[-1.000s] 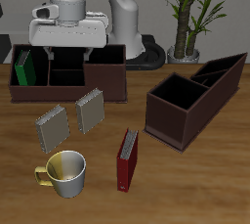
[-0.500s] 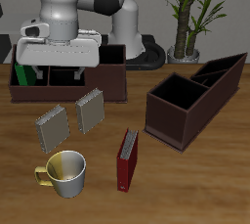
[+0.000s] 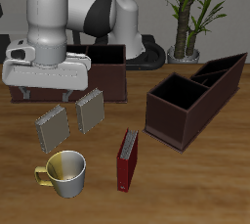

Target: Place the green book into the back desk caddy's left compartment and place the white-yellow mug into the back desk caddy's right compartment

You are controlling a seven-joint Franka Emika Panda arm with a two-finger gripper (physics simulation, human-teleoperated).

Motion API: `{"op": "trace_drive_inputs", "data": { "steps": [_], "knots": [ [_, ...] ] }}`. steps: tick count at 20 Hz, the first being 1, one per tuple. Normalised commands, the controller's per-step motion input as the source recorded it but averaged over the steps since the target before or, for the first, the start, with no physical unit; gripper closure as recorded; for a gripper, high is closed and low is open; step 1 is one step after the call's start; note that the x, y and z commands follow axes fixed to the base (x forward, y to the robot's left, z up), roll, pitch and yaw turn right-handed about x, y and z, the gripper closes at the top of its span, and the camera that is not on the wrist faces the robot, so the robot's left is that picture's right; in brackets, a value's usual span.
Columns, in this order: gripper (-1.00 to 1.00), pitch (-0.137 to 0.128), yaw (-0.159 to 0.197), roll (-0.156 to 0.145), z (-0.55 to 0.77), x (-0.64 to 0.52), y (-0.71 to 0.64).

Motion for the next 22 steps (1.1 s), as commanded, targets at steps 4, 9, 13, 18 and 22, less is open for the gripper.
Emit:
{"op": "trace_drive_inputs", "data": {
  "steps": [4, 9, 13, 18, 22],
  "knots": [
    [-1.0, -0.021, -0.177, 0.035, -0.48, 0.19, 0.07],
    [-1.0, 0.01, -0.122, -0.025, -0.47, 0.15, 0.03],
    [-1.0, -0.02, -0.163, -0.036, -0.23, 0.1, -0.03],
    [-1.0, -0.02, -0.196, -0.018, -0.09, 0.05, 0.12],
    [-1.0, -0.031, -0.16, -0.021, 0.02, 0.1, 0.16]
  ]
}}
